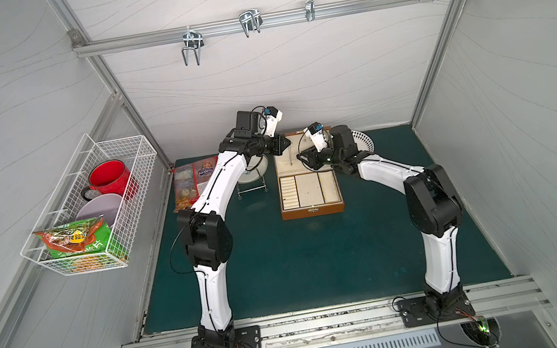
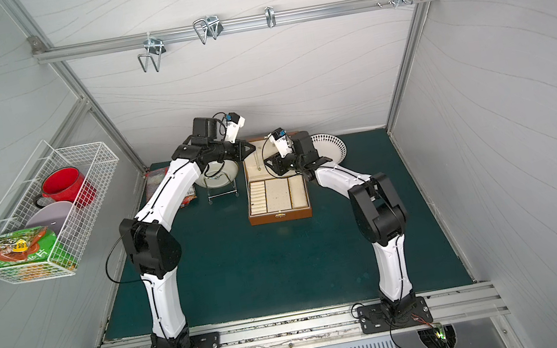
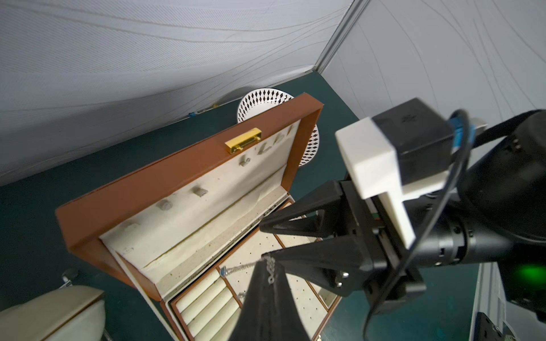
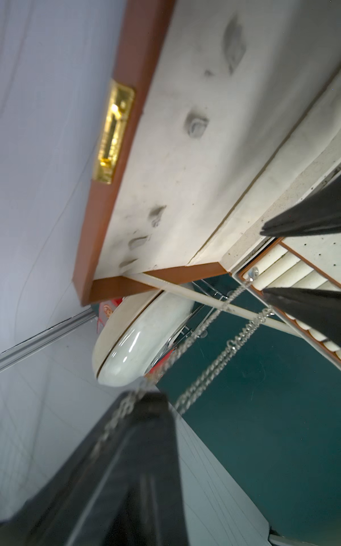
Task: Put jewelry chain into jewelry box
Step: Adjust the necklace.
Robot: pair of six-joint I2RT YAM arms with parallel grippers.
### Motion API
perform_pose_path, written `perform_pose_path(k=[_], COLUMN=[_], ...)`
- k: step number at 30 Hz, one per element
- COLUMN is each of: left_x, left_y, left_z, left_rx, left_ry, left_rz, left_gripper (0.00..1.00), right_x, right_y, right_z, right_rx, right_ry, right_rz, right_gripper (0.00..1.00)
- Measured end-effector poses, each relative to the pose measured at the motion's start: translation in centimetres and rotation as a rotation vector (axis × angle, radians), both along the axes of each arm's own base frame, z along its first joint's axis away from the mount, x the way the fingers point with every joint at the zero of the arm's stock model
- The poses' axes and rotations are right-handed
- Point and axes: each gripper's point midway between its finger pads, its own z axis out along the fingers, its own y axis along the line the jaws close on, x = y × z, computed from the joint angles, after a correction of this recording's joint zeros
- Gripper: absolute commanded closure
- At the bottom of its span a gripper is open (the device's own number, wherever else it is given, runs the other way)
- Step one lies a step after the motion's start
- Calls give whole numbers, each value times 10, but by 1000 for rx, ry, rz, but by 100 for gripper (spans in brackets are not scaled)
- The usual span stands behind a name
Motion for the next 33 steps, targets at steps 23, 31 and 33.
perform_pose_path(k=[23,31,33], left_x=[-31,-33,-34], left_y=[-12,-11,-11], left_z=[1,4,3], left_rx=[12,11,12], left_ry=[40,38,40], left_rz=[-69,-69,-70], left_gripper=[100,100,100], right_x=[-21,-19,-18], right_y=[14,15,15], right_z=[34,28,24], right_rx=[20,11,7], right_ry=[-63,-54,-48], right_rz=[54,45,44], right_gripper=[69,69,69])
